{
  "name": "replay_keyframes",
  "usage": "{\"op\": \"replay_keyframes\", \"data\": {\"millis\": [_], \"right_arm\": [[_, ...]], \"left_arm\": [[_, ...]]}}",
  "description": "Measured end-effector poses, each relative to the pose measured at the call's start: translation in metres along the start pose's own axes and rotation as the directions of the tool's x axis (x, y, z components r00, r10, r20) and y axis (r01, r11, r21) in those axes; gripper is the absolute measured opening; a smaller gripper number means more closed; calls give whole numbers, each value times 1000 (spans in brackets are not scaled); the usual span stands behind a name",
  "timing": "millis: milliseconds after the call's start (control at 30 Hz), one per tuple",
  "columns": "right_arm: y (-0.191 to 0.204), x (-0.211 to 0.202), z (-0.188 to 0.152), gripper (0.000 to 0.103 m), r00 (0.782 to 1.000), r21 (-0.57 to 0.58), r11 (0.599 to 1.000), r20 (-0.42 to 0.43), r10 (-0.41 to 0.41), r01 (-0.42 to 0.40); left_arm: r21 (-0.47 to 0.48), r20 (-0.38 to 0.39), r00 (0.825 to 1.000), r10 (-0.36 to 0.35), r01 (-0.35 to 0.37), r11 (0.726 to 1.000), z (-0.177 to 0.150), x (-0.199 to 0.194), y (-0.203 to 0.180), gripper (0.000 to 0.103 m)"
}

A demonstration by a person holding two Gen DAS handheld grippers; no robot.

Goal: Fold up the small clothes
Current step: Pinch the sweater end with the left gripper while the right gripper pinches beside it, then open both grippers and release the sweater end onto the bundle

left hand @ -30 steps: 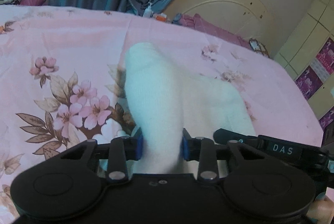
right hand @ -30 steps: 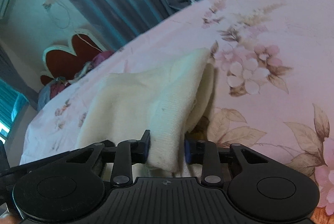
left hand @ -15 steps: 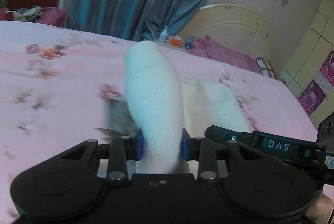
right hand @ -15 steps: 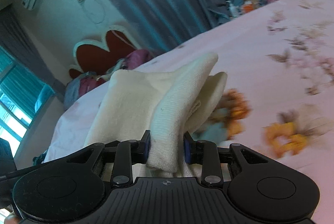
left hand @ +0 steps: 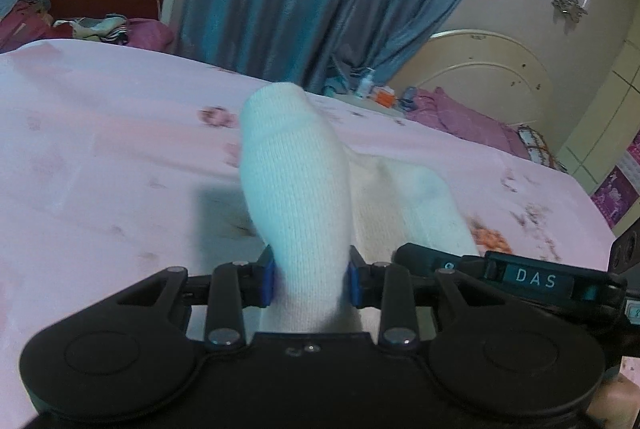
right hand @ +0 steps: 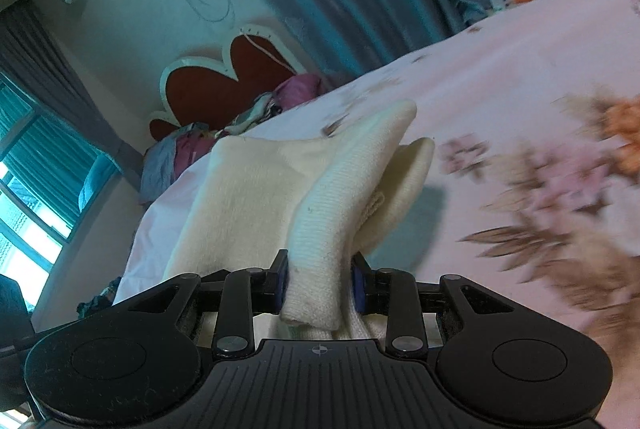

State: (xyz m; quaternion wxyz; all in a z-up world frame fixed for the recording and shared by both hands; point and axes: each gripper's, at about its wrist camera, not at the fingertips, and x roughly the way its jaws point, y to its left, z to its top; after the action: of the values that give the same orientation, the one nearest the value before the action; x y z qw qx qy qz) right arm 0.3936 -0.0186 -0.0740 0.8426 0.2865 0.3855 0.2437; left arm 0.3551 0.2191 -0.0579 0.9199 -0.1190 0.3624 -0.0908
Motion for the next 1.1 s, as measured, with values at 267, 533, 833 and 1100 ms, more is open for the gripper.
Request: {"op": "replay_keyframes", "data": {"millis": [267,533,833,1100], "right_arm": [[16,63,-1,30,999,-2,1000,-33,-9,9],[-7,95,-4,31,994,1,997,-84,-75,75],[-9,79,3,41,994,5,994,-12,-106,106],[-7,107,20,44,980,-21,980,-11,-198,197]], "left_arm": [[-15,0,1000,27,-27,1000,8,23,53,32],[-10,-39,997,62,-63,998,-11,58,76,48],[-16,7,997,75,-75,997,-2,42,84,56],[-76,-12,990,141,-141,987,23,74,92,59]]}}
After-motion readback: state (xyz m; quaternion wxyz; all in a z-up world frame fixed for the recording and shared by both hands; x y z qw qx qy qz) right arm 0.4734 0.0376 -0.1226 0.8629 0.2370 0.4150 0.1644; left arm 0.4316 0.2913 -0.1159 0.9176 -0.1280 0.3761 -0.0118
